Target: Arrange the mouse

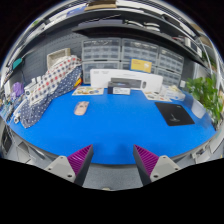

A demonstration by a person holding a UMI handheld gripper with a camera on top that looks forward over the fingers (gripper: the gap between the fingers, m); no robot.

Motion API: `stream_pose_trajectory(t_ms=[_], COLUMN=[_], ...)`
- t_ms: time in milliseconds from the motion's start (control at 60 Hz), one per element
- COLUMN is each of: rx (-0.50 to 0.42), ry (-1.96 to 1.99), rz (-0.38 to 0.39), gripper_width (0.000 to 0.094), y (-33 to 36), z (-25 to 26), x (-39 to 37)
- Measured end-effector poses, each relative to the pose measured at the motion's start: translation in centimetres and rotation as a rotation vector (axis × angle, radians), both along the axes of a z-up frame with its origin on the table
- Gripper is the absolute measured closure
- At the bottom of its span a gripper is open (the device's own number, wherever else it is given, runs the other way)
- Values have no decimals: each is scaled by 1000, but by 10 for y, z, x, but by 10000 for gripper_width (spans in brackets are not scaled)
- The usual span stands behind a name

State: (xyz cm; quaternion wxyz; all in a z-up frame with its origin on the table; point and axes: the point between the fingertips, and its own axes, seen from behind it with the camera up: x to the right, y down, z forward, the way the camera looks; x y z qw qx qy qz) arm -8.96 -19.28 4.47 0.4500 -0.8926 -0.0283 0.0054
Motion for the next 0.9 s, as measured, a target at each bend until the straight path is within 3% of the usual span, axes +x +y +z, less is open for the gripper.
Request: stream_pose_trajectory(t_ms=[233, 567, 650, 767, 783, 833, 900], rx=[-3, -30, -47, -72, -71, -76, -87], ry=[2, 59, 54, 50, 40, 40, 63], rz=[104, 109, 103, 86, 83, 74, 71], gripper_width=[128, 142, 186, 320, 285, 450, 472], y=[77, 193, 216, 238, 240, 244, 244], z=[-10, -33, -40, -54, -53, -54, -54], x=[-87, -165, -173, -176, -174, -172, -171])
